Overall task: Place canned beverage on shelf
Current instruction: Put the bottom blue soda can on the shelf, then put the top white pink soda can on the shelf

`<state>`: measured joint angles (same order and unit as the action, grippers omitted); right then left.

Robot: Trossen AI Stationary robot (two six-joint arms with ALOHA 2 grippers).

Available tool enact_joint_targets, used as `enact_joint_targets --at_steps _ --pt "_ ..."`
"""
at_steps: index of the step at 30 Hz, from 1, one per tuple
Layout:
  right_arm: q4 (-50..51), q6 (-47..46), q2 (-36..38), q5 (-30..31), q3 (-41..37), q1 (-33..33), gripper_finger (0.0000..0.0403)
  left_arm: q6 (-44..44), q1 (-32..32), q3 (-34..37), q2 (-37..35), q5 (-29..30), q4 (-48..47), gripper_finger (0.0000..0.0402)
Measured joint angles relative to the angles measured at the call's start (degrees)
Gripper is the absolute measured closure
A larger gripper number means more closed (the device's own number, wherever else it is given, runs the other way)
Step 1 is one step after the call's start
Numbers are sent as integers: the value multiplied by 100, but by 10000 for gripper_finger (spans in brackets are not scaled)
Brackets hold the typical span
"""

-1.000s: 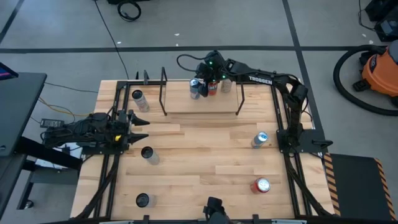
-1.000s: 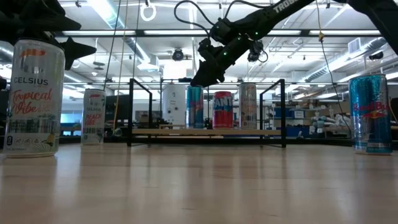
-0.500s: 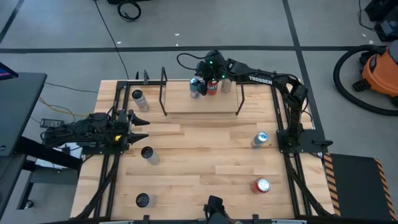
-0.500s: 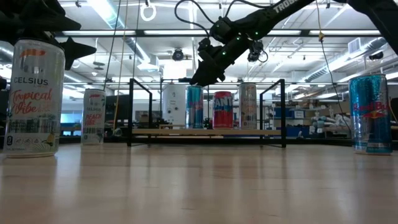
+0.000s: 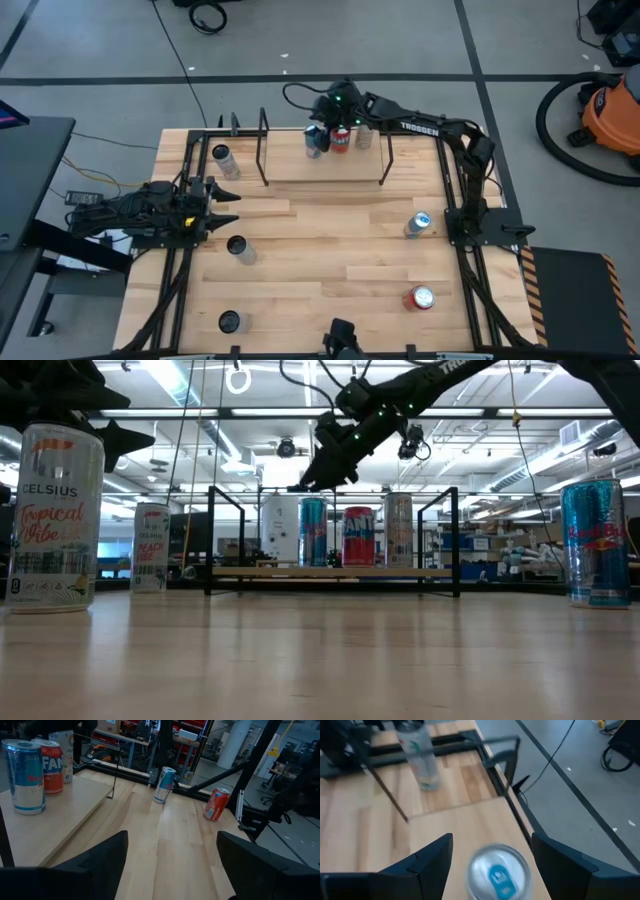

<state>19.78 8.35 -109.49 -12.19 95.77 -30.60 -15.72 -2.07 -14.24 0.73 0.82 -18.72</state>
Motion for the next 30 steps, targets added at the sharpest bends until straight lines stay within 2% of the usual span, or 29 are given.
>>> enact_joint_targets --at_steps 10,18,21,30 --pt "1528 -36 4 -273 1102 444 132 0 0 0 0 18 6 92" --pt "2521 78 4 -239 1735 870 133 -188 0 0 0 977 357 92" --pt "2718 66 4 -229 1968 1011 133 -310 0 0 0 1211 752 92" --pt "3040 81 4 207 2345 1338 133 -142 0 0 0 1223 1231 92"
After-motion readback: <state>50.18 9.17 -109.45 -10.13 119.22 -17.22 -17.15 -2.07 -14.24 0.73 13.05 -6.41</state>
